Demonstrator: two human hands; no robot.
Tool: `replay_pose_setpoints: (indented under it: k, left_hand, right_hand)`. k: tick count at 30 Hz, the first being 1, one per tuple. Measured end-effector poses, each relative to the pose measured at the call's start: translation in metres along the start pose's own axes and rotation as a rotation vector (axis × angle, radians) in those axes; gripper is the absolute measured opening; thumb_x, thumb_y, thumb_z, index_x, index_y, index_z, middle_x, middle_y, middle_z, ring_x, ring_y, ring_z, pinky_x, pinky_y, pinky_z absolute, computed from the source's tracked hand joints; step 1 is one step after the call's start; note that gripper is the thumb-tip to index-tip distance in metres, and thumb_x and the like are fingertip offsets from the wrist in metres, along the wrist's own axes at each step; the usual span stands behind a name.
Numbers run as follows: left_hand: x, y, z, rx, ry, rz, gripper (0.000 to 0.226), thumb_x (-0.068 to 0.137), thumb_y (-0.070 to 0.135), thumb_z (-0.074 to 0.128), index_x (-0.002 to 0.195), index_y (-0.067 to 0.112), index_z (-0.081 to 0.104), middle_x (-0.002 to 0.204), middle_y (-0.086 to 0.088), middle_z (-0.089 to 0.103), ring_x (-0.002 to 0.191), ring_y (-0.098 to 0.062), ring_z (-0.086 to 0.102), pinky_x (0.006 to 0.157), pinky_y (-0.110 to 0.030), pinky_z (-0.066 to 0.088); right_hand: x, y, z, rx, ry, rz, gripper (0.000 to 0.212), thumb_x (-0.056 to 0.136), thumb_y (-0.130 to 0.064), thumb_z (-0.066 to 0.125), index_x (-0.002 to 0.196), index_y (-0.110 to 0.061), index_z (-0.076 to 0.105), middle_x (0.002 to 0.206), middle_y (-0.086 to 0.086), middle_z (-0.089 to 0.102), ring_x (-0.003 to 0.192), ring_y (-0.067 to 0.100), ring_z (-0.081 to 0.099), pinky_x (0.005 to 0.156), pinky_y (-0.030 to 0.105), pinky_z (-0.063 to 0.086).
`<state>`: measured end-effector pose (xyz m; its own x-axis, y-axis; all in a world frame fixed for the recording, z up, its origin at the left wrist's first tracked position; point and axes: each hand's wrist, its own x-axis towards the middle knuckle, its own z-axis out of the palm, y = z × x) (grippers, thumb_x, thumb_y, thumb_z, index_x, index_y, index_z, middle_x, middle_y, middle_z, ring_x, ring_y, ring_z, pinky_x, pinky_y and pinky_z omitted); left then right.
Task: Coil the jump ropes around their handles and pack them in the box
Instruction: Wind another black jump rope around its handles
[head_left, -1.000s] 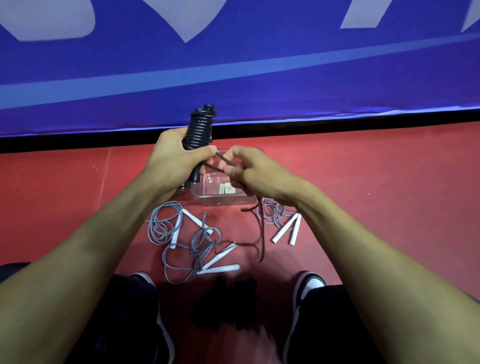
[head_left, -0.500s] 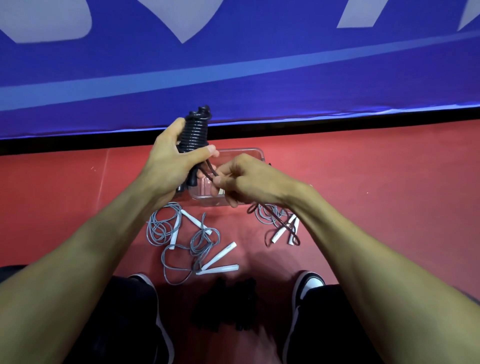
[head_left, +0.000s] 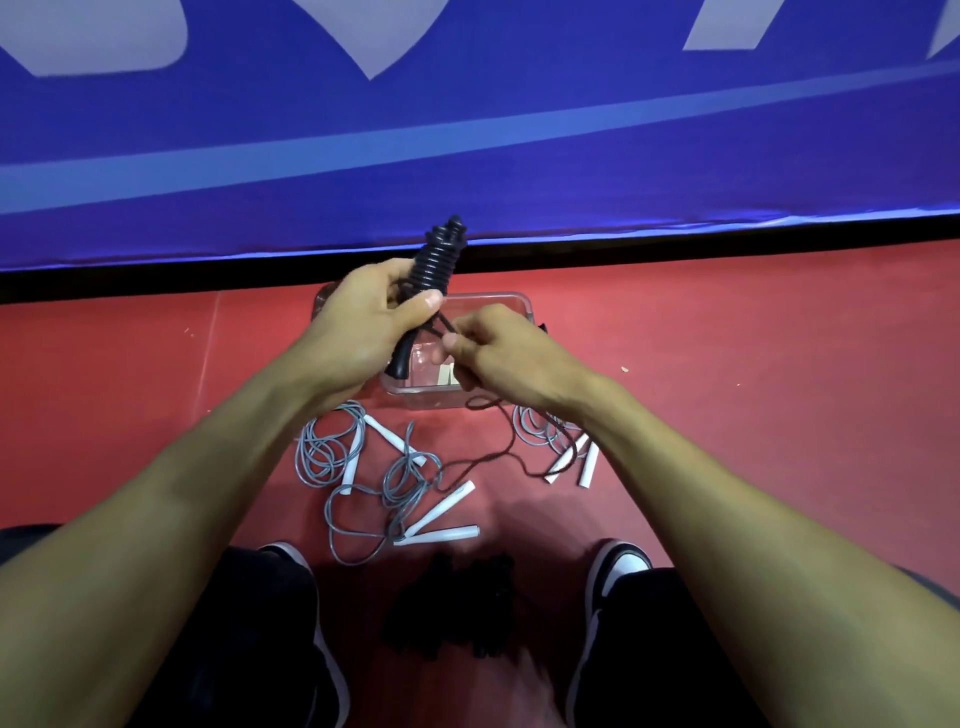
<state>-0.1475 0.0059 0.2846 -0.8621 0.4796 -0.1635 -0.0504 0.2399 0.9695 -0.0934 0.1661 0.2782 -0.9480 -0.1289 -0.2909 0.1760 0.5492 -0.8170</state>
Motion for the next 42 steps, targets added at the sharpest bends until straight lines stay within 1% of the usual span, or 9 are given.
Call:
replay_pose_setpoints:
  k: [6, 10, 14, 17, 22, 28, 35, 38, 42]
  left_hand:
    - [0.0, 0.0, -0.002, 0.296, 0.064, 0.076, 0.041, 0.079, 0.017, 0.085, 0.109, 0.017, 0.057, 0.086, 0.007, 0.066, 0.064, 0.002, 0.062, 0.069, -0.022, 0.051]
    - [-0.004, 0.004, -0.004, 0.409, 0.12, 0.105, 0.064, 0.063, 0.039, 0.091, 0.103, 0.024, 0.043, 0.083, -0.006, 0.062, 0.067, -0.027, 0.063, 0.071, -0.05, 0.055]
    - [-0.006, 0.008, 0.002, 0.524, 0.124, 0.098, 0.07, 0.063, 0.032, 0.093, 0.105, 0.015, 0.04, 0.077, -0.002, 0.06, 0.064, -0.027, 0.056, 0.067, -0.046, 0.049]
    - [-0.001, 0.005, -0.003, 0.433, 0.138, -0.026, 0.06, 0.064, 0.032, 0.093, 0.104, 0.017, 0.05, 0.08, 0.0, 0.067, 0.069, -0.021, 0.062, 0.075, -0.046, 0.054]
    - [-0.005, 0.004, -0.006, 0.303, 0.048, -0.027, 0.056, 0.059, 0.041, 0.086, 0.1, 0.03, 0.049, 0.09, -0.014, 0.069, 0.081, -0.04, 0.071, 0.076, -0.058, 0.059]
    - [-0.004, 0.009, -0.002, 0.339, 0.071, 0.054, 0.049, 0.074, 0.017, 0.088, 0.102, 0.017, 0.049, 0.076, -0.002, 0.074, 0.048, -0.012, 0.057, 0.051, -0.029, 0.043]
    - [-0.004, 0.015, 0.0, 0.049, 0.015, -0.061, 0.051, 0.067, 0.044, 0.069, 0.103, 0.009, 0.063, 0.097, -0.017, 0.067, 0.078, -0.018, 0.056, 0.076, -0.045, 0.047]
    - [-0.003, 0.012, 0.0, 0.136, -0.055, -0.062, 0.04, 0.072, 0.039, 0.066, 0.104, 0.016, 0.066, 0.107, -0.016, 0.072, 0.087, -0.018, 0.061, 0.09, -0.05, 0.051]
    - [-0.004, 0.005, -0.005, 0.269, -0.061, -0.005, 0.03, 0.077, 0.037, 0.07, 0.103, 0.023, 0.067, 0.093, -0.007, 0.071, 0.079, -0.02, 0.066, 0.084, -0.05, 0.055]
  right_hand:
    - [0.004, 0.006, -0.005, -0.162, 0.062, 0.084, 0.048, 0.108, -0.033, 0.039, 0.073, -0.019, 0.068, 0.072, 0.005, 0.062, 0.061, 0.017, 0.052, 0.067, 0.029, 0.038]
    - [0.005, 0.012, -0.008, -0.215, 0.05, 0.113, 0.039, 0.106, -0.025, 0.046, 0.084, -0.012, 0.077, 0.076, 0.008, 0.063, 0.061, 0.016, 0.051, 0.061, 0.029, 0.034]
    - [0.007, 0.009, -0.009, -0.2, 0.044, 0.002, 0.025, 0.099, -0.025, 0.063, 0.078, -0.017, 0.073, 0.07, 0.0, 0.066, 0.066, 0.013, 0.057, 0.062, 0.027, 0.042]
    - [0.006, 0.009, -0.005, -0.182, 0.011, -0.086, 0.026, 0.099, -0.022, 0.062, 0.074, -0.015, 0.066, 0.073, 0.005, 0.073, 0.065, 0.014, 0.065, 0.062, 0.025, 0.045]
    - [-0.003, 0.005, -0.003, 0.01, -0.172, -0.063, 0.018, 0.103, -0.007, 0.048, 0.085, -0.006, 0.049, 0.069, 0.013, 0.074, 0.053, 0.022, 0.07, 0.052, 0.016, 0.046]
    - [-0.003, 0.001, 0.001, 0.191, -0.184, -0.019, 0.029, 0.095, 0.011, 0.045, 0.082, -0.013, 0.038, 0.068, 0.018, 0.07, 0.053, 0.03, 0.067, 0.046, 0.031, 0.051]
    - [0.009, 0.012, -0.008, 0.002, 0.041, 0.028, 0.014, 0.101, -0.018, 0.055, 0.089, -0.012, 0.059, 0.064, -0.003, 0.057, 0.054, 0.008, 0.047, 0.057, 0.026, 0.037]
    - [0.006, 0.011, -0.012, -0.134, 0.006, 0.08, 0.036, 0.106, -0.02, 0.043, 0.093, -0.008, 0.074, 0.069, 0.006, 0.056, 0.053, 0.011, 0.043, 0.054, 0.027, 0.034]
    - [0.002, 0.011, -0.014, -0.284, -0.008, 0.083, 0.038, 0.104, -0.029, 0.051, 0.074, -0.017, 0.071, 0.074, 0.005, 0.067, 0.065, 0.013, 0.055, 0.065, 0.028, 0.038]
